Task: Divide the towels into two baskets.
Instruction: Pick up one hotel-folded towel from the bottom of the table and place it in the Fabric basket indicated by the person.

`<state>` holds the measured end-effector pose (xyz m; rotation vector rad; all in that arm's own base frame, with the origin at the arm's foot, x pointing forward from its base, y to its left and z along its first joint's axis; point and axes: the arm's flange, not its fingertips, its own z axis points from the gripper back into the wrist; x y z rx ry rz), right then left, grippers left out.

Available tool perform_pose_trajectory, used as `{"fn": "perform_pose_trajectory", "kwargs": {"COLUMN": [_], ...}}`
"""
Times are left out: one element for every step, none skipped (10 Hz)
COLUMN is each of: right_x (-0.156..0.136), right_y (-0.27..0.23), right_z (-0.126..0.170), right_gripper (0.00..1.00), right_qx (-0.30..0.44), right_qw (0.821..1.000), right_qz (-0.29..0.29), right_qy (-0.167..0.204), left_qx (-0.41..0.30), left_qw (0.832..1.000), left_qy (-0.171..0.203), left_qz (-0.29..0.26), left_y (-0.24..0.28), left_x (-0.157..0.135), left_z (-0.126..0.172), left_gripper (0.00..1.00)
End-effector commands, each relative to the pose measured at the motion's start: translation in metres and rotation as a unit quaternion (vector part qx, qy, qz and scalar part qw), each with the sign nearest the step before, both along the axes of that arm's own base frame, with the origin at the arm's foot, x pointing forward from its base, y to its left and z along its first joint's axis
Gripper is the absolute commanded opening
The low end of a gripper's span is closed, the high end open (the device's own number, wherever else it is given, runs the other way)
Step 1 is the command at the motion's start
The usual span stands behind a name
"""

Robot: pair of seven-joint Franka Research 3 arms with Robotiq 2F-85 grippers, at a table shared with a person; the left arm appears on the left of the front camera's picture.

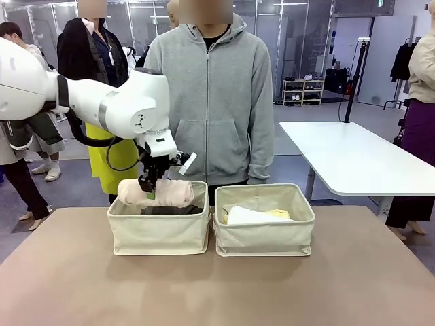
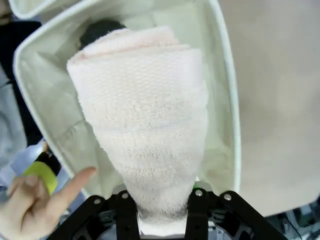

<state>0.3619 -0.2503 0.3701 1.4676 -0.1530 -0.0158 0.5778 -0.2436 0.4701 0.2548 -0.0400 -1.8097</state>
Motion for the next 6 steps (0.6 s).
{"fn": "perform_pose_trajectory", "kwargs": {"right_x": [-0.001, -0.001, -0.001, -0.001, -0.001, -0.001], "right_y": [0.002, 0.002, 0.002, 0.002, 0.002, 0.002], "right_z": [0.004, 0.004, 0.004, 0.004, 0.004, 0.004], "right_gripper": [0.90, 0.90, 0.90, 0.90, 0.90, 0.90], "right_qx": [-0.008, -0.008, -0.008, -0.008, -0.008, -0.008], "right_qw": [1.000, 1.000, 1.000, 1.000, 1.000, 1.000], "right_qz": [-0.001, -0.001, -0.001, -0.001, -0.001, -0.001], "right_qy": [0.011, 0.011, 0.011, 0.011, 0.011, 0.011], "left_qx": [0.012, 0.019, 0.019, 0.018, 0.016, 0.017], "left_qw": [1.000, 0.999, 0.999, 0.999, 0.999, 0.999], "left_qy": [0.023, 0.032, 0.033, 0.032, 0.032, 0.033], "left_qz": [0.008, 0.017, 0.020, 0.021, 0.023, 0.033], "left_y": [0.001, -0.001, -0.001, -0.003, -0.005, -0.007], "left_x": [0.012, 0.014, 0.013, 0.012, 0.011, 0.010], "left_z": [-0.009, -0.017, -0.019, -0.019, -0.020, -0.021], "left_gripper": [0.37, 0.58, 0.69, 0.89, 1.00, 1.00]}}
